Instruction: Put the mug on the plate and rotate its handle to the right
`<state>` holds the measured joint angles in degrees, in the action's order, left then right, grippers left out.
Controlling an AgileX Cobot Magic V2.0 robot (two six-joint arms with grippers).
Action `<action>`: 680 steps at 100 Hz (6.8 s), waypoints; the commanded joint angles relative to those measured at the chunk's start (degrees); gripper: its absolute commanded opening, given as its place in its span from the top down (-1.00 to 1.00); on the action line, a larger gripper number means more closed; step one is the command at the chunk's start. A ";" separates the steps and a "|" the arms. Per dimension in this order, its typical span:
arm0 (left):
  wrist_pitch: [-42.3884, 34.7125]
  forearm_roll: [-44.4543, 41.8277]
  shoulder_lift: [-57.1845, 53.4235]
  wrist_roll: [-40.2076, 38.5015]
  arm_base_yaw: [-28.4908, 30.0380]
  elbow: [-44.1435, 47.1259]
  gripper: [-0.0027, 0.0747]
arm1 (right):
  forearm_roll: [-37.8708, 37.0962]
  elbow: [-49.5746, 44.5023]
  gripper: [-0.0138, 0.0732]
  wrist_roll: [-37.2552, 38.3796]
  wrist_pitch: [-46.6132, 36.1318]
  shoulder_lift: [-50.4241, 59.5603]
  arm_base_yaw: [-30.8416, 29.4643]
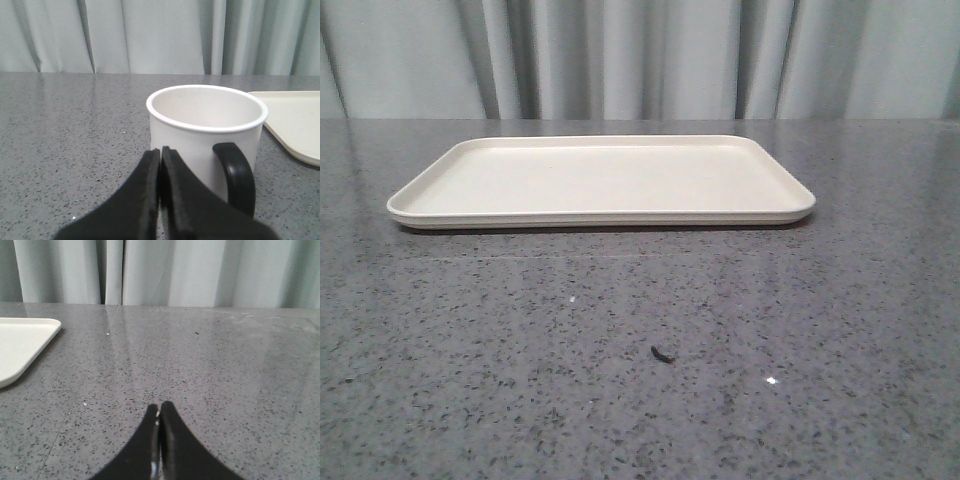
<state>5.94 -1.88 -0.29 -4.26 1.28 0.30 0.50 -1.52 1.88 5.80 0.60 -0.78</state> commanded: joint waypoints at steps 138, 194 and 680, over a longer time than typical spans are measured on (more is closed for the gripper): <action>-2.27 -0.25 -0.38 -0.04 0.17 -5.91 0.98 | -0.06 3.79 0.84 -0.54 -4.11 0.15 -0.33; 9.41 0.95 22.84 -0.04 0.21 -27.33 0.98 | -0.06 20.11 0.84 -0.54 10.53 -18.18 -0.33; 33.71 5.38 88.25 -41.09 -29.64 -78.81 0.98 | 1.29 20.11 0.84 -0.54 6.82 -19.20 -0.33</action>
<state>42.55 3.54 89.56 -44.42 -28.04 -76.38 1.81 16.52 1.88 17.77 -17.63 -0.78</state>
